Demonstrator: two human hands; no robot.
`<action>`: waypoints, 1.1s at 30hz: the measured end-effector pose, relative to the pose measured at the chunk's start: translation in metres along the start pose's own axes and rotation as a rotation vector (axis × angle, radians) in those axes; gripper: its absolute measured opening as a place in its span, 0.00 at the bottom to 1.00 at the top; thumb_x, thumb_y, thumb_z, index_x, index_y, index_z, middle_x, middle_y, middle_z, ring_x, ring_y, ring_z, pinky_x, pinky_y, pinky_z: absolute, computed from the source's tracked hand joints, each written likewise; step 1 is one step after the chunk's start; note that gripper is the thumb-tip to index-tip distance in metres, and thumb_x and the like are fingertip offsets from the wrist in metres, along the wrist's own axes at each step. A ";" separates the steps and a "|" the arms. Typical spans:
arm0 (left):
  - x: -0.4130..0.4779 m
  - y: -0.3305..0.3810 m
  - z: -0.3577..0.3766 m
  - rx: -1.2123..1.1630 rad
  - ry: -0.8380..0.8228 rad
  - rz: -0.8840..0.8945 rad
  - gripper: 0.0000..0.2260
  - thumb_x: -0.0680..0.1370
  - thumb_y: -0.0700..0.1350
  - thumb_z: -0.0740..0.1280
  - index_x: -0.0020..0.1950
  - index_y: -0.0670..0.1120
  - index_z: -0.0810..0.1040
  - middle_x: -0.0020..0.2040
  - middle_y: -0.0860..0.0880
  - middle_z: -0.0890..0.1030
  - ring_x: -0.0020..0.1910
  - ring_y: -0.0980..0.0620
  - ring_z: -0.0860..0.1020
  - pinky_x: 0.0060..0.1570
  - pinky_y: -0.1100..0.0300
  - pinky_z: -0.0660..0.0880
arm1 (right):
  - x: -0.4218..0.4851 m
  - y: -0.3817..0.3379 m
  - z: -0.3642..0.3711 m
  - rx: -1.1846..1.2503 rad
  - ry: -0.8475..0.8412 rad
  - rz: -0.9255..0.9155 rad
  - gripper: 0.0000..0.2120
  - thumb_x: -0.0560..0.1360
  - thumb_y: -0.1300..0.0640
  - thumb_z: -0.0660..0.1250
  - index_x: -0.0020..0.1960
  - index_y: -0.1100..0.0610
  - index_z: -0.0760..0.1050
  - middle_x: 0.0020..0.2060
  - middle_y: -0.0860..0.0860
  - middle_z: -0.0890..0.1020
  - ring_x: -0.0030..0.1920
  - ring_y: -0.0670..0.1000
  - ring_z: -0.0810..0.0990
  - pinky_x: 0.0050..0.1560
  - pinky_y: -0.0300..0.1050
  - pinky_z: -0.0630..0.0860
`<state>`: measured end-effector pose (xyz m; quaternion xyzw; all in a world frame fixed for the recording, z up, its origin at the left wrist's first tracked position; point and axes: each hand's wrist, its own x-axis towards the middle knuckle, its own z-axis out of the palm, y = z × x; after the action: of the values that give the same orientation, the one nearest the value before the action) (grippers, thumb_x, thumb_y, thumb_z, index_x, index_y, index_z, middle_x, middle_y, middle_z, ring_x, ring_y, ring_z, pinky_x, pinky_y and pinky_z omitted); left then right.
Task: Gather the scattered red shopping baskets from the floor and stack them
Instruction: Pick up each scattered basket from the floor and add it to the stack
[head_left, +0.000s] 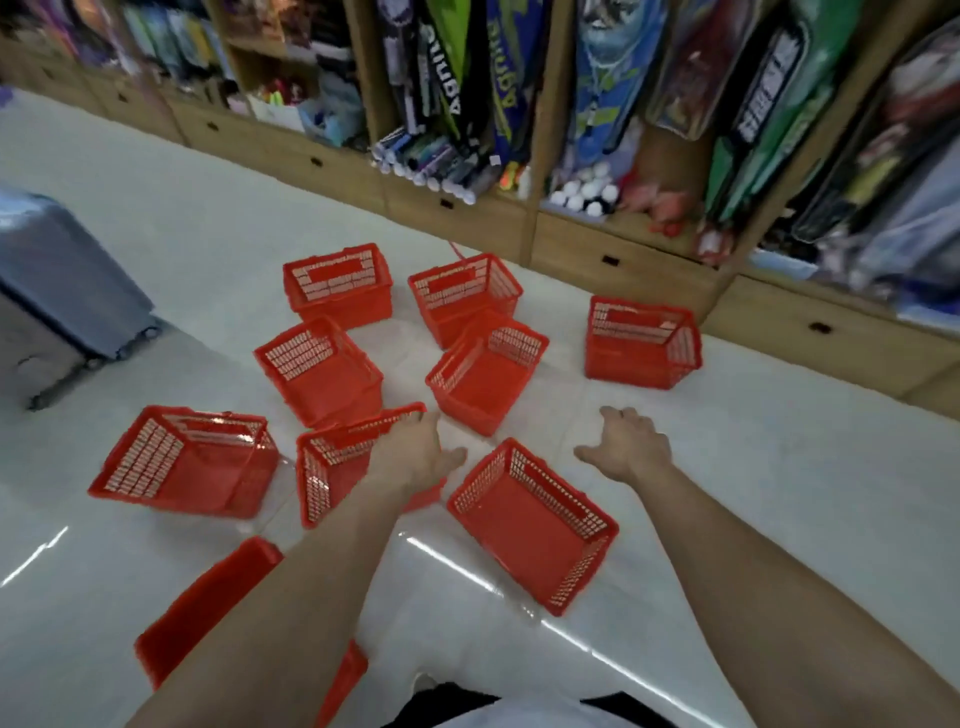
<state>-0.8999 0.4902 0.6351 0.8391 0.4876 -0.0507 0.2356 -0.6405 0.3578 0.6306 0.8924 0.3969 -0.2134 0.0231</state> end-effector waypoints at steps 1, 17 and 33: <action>0.006 0.027 0.006 0.012 -0.014 0.035 0.31 0.72 0.64 0.65 0.69 0.47 0.71 0.66 0.45 0.75 0.63 0.42 0.75 0.59 0.47 0.73 | -0.003 0.028 -0.004 0.016 0.012 0.030 0.40 0.70 0.34 0.67 0.75 0.52 0.63 0.71 0.55 0.69 0.69 0.59 0.68 0.63 0.57 0.68; 0.077 0.408 0.109 0.116 -0.114 0.299 0.36 0.74 0.65 0.66 0.77 0.48 0.65 0.74 0.46 0.69 0.70 0.44 0.70 0.66 0.48 0.70 | -0.019 0.421 -0.069 0.193 0.073 0.374 0.36 0.72 0.37 0.67 0.74 0.54 0.64 0.69 0.55 0.70 0.68 0.59 0.68 0.59 0.55 0.69; 0.377 0.556 0.118 0.073 -0.274 0.300 0.27 0.74 0.63 0.65 0.69 0.50 0.71 0.64 0.46 0.77 0.60 0.45 0.77 0.60 0.47 0.74 | 0.261 0.513 -0.198 0.164 0.019 0.427 0.36 0.72 0.37 0.66 0.74 0.54 0.63 0.69 0.55 0.70 0.67 0.58 0.69 0.59 0.54 0.68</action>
<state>-0.2186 0.5073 0.6040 0.8955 0.3184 -0.1464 0.2743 -0.0456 0.2312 0.6408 0.9571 0.1803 -0.2268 -0.0087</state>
